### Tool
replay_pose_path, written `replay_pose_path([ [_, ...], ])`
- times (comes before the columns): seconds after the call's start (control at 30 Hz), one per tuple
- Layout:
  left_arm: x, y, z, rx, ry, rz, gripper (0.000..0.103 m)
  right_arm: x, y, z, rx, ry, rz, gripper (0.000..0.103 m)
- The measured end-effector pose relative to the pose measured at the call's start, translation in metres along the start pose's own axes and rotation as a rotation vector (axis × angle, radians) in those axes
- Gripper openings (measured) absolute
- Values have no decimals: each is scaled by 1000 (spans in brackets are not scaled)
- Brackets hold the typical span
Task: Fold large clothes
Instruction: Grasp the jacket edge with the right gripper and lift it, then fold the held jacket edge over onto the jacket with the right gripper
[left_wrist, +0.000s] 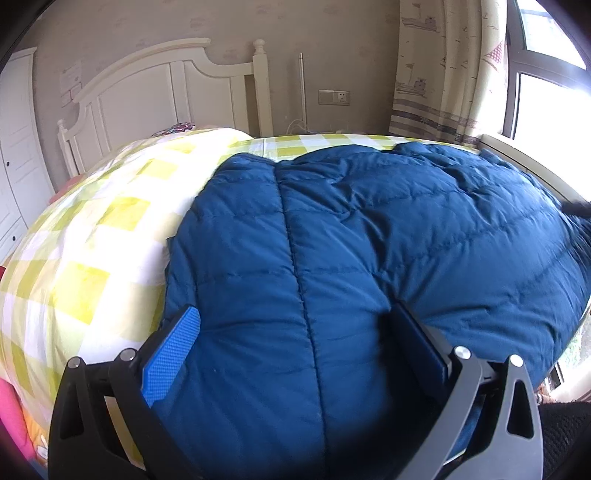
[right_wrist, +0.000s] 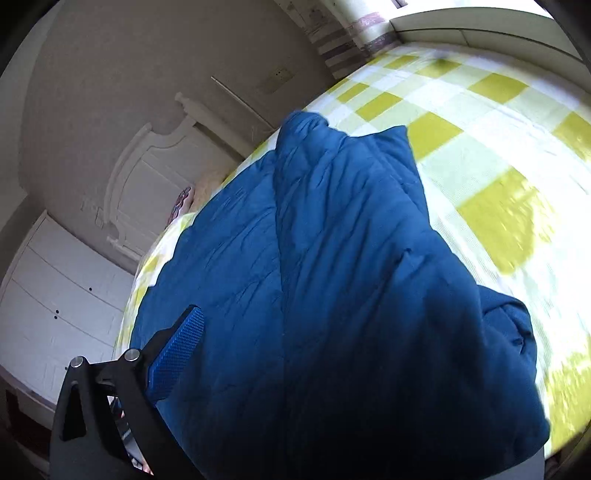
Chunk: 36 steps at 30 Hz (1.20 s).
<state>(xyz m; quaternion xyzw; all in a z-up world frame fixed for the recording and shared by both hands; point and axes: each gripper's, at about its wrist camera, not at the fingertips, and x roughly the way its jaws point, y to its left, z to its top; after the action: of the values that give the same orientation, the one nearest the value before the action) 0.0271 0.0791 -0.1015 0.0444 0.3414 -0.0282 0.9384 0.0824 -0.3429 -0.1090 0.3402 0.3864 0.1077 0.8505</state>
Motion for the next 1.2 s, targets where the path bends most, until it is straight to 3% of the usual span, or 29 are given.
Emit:
replay_pose_path([
  [0.03, 0, -1, 0, 0, 1, 2, 101, 1, -3, 0, 16, -19, 17, 80],
  [0.07, 0, 0, 2, -2, 8, 2, 101, 0, -11, -2, 60, -44, 49, 60],
  [0.17, -5, 1, 11, -30, 40, -19, 100, -15, -26, -9, 89, -93, 148, 37],
  [0.3, -23, -19, 41, -9, -15, -93, 100, -41, -22, -25, 44, -152, 168, 34],
  [0.4, -22, -54, 75, 63, -52, -82, 101, -55, -19, -30, 19, -180, 175, 34],
  [0.5, 4, -88, 97, 132, -22, -21, 100, -66, -10, -31, -8, -199, 183, 34],
  [0.6, 29, -122, 90, 226, 76, -116, 101, -74, 3, -29, -54, -206, 167, 34],
  [0.63, 39, -137, 78, 289, 98, -63, 101, -76, 12, -28, -75, -211, 165, 34],
  [0.7, 42, -137, 71, 297, 75, -28, 101, -81, 29, -27, -121, -222, 160, 34],
  [0.73, 43, -132, 71, 271, 98, -40, 101, -85, 44, -26, -159, -233, 158, 34],
  [0.77, 38, -122, 72, 234, 137, -101, 99, -89, 59, -25, -198, -246, 159, 34],
  [0.83, 17, -102, 73, 200, 132, -313, 99, -95, 96, -24, -305, -273, 148, 34],
  [0.87, -2, -83, 73, 165, 94, -463, 99, -97, 120, -26, -384, -289, 141, 34],
  [0.9, -18, -65, 71, 134, 46, -522, 101, -98, 138, -30, -440, -297, 139, 34],
  [0.97, -43, -18, 72, 66, -72, -445, 101, -90, 197, -45, -623, -310, 130, 34],
  [1.0, -52, 12, 73, 13, -119, -340, 100, -84, 218, -52, -691, -312, 125, 34],
  [1.07, -65, 67, 72, -121, -173, -209, 100, -59, 276, -83, -891, -292, 110, 34],
  [1.17, -90, 146, 61, -350, -246, -155, 100, -13, 334, -138, -1143, -216, 72, 35],
  [1.2, -98, 163, 56, -395, -271, -132, 100, 15, 353, -170, -1268, -160, 51, 35],
])
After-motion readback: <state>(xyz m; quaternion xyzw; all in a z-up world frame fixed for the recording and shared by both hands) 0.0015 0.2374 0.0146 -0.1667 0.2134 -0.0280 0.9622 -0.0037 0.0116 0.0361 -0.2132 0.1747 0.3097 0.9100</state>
